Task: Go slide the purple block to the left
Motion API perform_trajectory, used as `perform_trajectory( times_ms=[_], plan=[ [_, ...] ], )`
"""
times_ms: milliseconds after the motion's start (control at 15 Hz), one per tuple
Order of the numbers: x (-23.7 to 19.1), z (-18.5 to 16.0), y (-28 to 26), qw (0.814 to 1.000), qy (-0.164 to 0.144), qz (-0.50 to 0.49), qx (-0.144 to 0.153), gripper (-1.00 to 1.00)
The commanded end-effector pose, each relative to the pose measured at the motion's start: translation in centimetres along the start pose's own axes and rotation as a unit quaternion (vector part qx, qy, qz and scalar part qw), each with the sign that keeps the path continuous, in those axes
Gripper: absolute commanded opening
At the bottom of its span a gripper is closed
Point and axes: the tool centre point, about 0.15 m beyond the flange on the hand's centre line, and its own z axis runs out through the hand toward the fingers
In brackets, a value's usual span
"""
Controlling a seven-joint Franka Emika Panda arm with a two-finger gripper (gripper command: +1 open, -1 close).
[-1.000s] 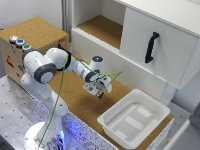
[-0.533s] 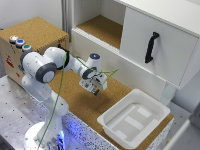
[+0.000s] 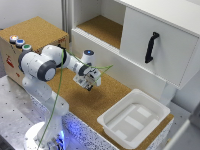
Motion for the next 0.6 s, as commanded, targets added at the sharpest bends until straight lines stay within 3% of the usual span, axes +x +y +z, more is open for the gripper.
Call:
perform_trajectory(
  times_ms=[0,200,267,533],
  plan=[
    [-1.4,-6.8,1.2,0.999,0.015,0.033,-0.035,-1.00],
    [-2.5,-9.3,0.0,0.998,0.012,0.041,-0.040,-1.00],
    [-2.7,-10.0,-0.3,0.998,0.016,0.047,-0.047,1.00],
    [-3.2,-11.1,-1.2,0.997,0.011,0.043,-0.063,1.00]
  ],
)
